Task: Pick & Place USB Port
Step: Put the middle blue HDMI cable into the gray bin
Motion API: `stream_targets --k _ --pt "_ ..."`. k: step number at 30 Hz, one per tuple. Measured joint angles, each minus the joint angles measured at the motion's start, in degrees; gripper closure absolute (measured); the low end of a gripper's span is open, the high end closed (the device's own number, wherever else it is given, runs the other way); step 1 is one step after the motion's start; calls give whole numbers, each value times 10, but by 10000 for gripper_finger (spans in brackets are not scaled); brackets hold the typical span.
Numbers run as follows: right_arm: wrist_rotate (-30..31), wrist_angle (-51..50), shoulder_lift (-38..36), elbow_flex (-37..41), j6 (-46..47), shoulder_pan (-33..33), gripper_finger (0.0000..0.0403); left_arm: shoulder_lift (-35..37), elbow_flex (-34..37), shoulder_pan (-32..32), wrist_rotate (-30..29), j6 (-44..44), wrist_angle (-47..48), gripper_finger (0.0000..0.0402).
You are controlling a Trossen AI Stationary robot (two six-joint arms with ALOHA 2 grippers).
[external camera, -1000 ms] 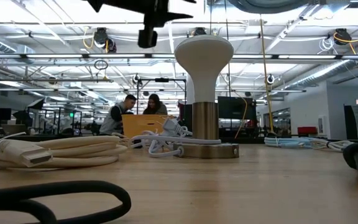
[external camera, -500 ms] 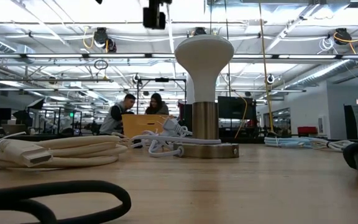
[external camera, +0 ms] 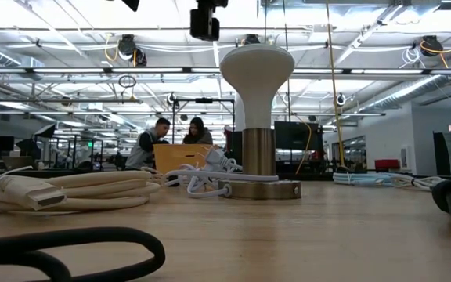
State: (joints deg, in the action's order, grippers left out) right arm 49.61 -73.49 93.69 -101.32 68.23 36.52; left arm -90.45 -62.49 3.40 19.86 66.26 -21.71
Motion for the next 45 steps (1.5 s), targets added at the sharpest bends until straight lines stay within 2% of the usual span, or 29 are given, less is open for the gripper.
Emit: stream_targets --k 5,7,9,12,17,21,24,27,29,32,35,37,41,45 --pt "-2 2 0 0 -17 -11 398 -5 0 0 20 4 -10 298" --pt "-2 4 -1 0 -26 -15 398 -5 0 0 18 5 -9 324" --pt "-2 7 -1 0 -37 -16 398 -5 0 0 22 6 -13 368" --pt "-5 25 -1 0 -64 -15 396 -4 -1 2 28 19 -20 386" --pt "-59 98 -25 0 -119 5 341 -4 -4 10 44 12 -26 388" --pt "-107 84 -58 0 -56 35 298 3 -4 18 56 -4 -20 388" --pt "-109 42 -81 0 13 67 281 3 -4 28 69 9 -14 388" --pt "-112 -53 -92 0 119 105 276 -16 -4 36 75 21 -11 389" --pt "-136 -126 -91 0 193 130 276 -36 -3 38 78 29 -16 389" --pt "-158 -164 -84 21 258 165 274 -74 -3 38 71 40 -123 389" --pt "-107 -113 -82 68 285 194 274 -96 -34 38 64 27 -184 389" --pt "-53 -79 -82 98 316 207 274 -97 -60 38 74 -10 -152 389" --pt "48 -23 -85 142 393 235 273 -91 -126 39 87 -110 5 389" --pt "153 39 -95 167 404 251 273 -90 -182 40 88 -198 134 389"
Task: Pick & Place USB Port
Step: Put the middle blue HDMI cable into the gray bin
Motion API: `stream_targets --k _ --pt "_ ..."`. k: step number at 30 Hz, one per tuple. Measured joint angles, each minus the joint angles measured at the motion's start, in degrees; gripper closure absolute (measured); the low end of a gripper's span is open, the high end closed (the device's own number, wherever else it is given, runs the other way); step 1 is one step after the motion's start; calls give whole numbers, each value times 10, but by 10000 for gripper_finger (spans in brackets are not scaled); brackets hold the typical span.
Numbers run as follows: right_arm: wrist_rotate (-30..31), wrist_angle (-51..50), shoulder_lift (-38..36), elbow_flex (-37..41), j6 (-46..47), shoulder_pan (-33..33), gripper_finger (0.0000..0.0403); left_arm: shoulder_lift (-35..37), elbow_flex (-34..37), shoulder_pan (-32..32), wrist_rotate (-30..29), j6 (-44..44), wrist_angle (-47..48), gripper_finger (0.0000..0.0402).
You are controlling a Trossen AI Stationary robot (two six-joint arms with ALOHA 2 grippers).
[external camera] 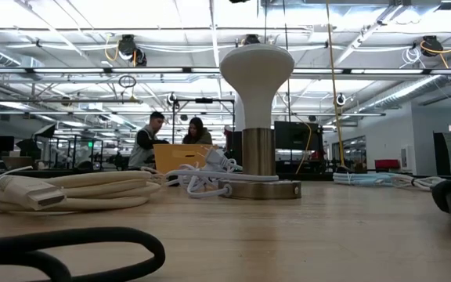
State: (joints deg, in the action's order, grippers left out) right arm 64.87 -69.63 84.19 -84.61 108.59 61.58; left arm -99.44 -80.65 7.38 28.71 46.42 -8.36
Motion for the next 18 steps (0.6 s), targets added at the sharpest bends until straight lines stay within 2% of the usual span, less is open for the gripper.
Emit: stream_targets --k 2,5,13,18 --pt "26 30 -5 10 -17 2 273 0 -13 0 -2 -17 10 389" --pt "28 82 -11 21 -70 -6 273 1 -23 -3 -2 -20 6 389" --pt "24 300 -28 67 -295 -57 272 1 -24 -6 -1 -19 5 389" --pt "-20 425 -43 113 -389 -99 272 0 -24 -11 -5 -16 -21 389"
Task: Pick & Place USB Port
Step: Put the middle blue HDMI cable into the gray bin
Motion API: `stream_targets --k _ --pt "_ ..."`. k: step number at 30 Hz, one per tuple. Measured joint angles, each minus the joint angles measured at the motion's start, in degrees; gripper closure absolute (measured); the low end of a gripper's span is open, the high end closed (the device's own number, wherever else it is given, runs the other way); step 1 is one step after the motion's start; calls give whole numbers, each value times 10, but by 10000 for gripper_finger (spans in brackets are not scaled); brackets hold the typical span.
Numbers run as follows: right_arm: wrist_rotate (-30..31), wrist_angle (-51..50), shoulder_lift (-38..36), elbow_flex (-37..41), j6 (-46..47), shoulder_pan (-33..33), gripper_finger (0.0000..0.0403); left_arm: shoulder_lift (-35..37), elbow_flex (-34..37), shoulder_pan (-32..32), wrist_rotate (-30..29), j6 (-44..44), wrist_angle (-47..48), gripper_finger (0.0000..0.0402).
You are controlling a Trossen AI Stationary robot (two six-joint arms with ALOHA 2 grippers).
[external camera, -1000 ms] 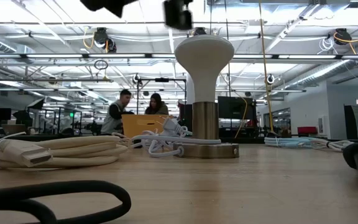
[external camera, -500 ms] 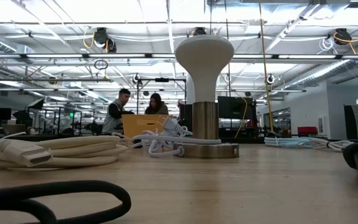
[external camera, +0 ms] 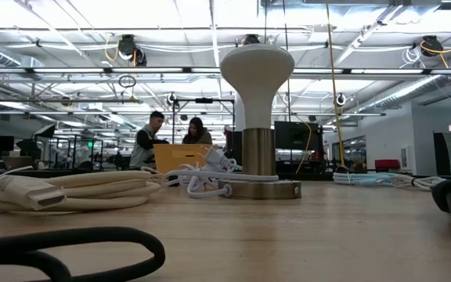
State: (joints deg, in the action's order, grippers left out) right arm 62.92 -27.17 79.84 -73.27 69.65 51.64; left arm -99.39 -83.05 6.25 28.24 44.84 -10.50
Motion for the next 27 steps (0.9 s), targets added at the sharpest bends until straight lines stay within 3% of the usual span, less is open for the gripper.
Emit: stream_targets --k 4,10,12,20,27 --pt "-27 102 -14 45 -48 -34 283 0 0 -5 1 1 -5 389" --pt "-76 233 -32 102 -129 -58 382 0 0 -9 13 4 -1 389" --pt "-76 239 -36 108 -135 -58 391 0 0 -9 14 3 -1 389" --pt "-93 239 -60 111 -188 -58 384 5 0 -14 29 -5 21 389" --pt "-121 239 -92 111 -202 -58 297 31 0 -17 37 -34 91 389"
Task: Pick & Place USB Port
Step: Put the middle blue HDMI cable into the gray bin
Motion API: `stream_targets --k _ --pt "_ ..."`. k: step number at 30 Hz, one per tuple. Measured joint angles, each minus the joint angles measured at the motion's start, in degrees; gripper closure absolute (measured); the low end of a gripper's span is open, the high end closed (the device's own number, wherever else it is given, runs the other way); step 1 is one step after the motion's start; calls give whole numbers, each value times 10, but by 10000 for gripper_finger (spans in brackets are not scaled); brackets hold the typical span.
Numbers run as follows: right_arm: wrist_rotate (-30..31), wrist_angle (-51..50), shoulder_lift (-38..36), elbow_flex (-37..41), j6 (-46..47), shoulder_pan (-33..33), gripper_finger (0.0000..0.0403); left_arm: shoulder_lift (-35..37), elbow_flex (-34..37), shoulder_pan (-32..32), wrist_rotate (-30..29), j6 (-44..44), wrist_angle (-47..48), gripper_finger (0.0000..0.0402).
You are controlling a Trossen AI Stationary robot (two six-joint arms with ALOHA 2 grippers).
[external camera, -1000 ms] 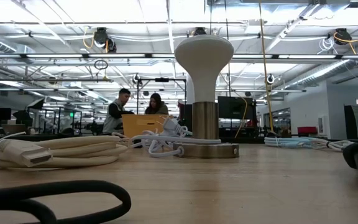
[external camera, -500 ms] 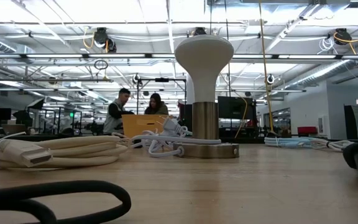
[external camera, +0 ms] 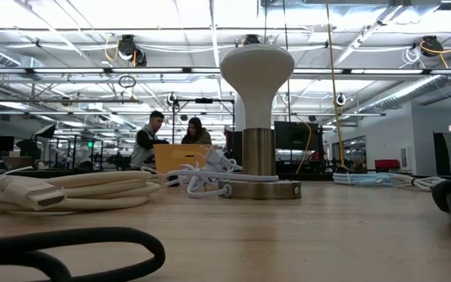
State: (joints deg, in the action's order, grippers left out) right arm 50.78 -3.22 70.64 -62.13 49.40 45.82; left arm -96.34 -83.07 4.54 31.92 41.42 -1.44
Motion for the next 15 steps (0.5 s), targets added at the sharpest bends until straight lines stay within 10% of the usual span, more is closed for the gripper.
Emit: stream_targets --k 15 --pt "-47 -17 -37 0 -19 -3 319 22 0 -7 2 -24 53 389"
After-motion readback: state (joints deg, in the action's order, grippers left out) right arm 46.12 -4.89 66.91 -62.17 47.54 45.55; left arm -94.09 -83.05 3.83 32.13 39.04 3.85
